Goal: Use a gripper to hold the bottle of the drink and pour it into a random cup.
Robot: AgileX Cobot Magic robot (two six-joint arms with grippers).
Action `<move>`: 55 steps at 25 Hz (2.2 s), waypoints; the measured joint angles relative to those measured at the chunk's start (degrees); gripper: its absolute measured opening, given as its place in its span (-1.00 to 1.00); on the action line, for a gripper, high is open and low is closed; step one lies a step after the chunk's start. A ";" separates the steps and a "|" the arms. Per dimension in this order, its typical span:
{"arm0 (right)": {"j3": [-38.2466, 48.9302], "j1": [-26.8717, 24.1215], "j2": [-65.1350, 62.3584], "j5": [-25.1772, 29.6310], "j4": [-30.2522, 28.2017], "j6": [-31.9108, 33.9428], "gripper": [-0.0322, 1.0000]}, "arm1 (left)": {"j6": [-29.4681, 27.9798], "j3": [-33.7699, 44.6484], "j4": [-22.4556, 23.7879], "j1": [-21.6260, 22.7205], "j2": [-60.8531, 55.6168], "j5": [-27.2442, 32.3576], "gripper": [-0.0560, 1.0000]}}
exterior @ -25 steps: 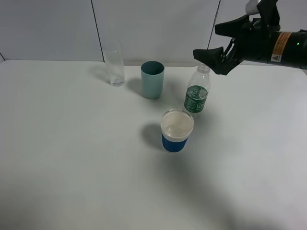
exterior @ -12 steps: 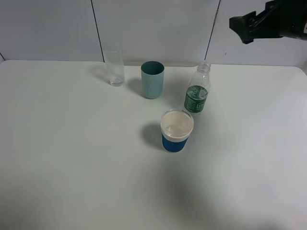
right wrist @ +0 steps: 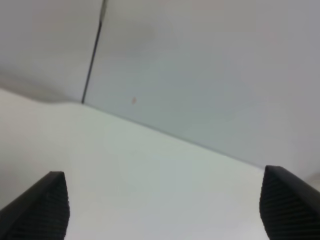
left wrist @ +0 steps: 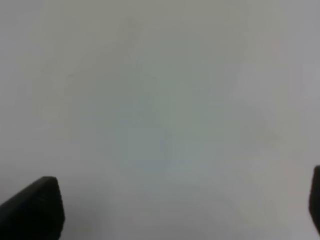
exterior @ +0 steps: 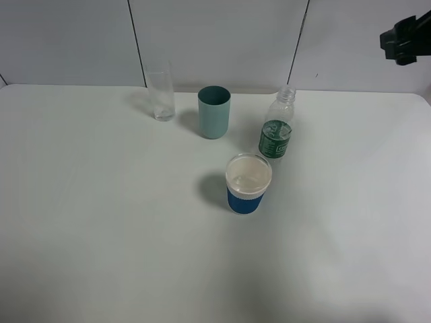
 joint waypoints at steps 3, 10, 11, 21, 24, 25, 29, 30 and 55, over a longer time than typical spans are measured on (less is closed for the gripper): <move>0.00 0.00 -4.47 5.37 2.87 -2.91 0.53 | 0.00 0.00 0.00 0.00 0.00 0.00 0.99; 0.00 0.00 -14.83 17.06 4.49 -3.28 0.53 | 0.00 0.00 0.00 0.00 0.00 0.00 0.99; 0.00 0.00 -16.08 19.98 4.49 -3.23 0.53 | 0.00 0.00 0.00 0.00 0.00 0.00 0.99; 0.00 0.00 -30.84 37.15 4.99 -3.22 0.53 | 0.00 0.00 0.00 0.00 0.00 0.00 0.99; 0.00 0.00 -35.24 40.80 4.99 -3.16 0.53 | 0.00 0.00 0.00 0.00 0.00 0.00 0.99; 0.00 0.00 -36.83 42.16 4.99 -3.09 0.53 | 0.00 0.00 0.00 0.00 0.00 0.00 0.99; 0.00 0.00 -42.54 47.39 4.93 -2.31 0.67 | 0.00 0.00 0.00 0.00 0.00 0.00 0.99; 0.00 0.00 -44.00 48.55 4.75 -2.28 0.77 | 0.00 0.00 0.00 0.00 0.00 0.00 0.99; 5.97 0.00 -68.15 63.21 19.26 -1.40 0.98 | 0.00 0.00 0.00 0.00 0.00 0.00 0.99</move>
